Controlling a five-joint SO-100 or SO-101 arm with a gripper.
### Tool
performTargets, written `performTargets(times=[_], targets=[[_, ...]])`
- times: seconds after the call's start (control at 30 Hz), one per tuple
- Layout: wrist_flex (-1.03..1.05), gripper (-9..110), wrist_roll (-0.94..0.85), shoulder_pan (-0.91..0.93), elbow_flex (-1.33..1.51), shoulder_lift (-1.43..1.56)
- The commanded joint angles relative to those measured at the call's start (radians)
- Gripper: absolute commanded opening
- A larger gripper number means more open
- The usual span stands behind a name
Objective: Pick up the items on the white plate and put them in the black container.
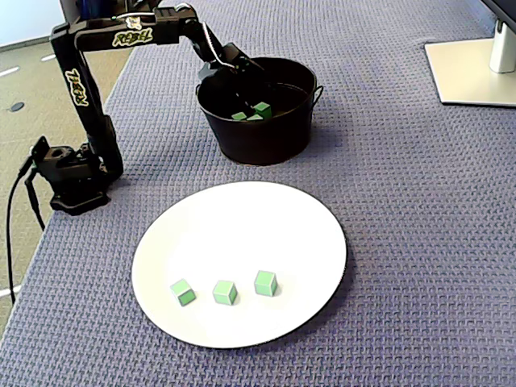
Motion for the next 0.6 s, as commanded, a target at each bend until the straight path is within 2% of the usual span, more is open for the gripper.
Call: performTargets(times=[0.0,0.13,0.27,0.37,0.47,0.57], targets=[[0.199,37,-0.063,0.06,-0.244,0.1],[0.529,35,-0.143,0.293,-0.721,0.156],[0.597,31,-0.175,0.744,-0.928,0.21],[0.624,30,-0.075,0.982,-0.854,0.212],[0.537,28,-0.046,1.078,-0.589,0.193],[0.41,28,0.055,1.163,-0.4,0.13]])
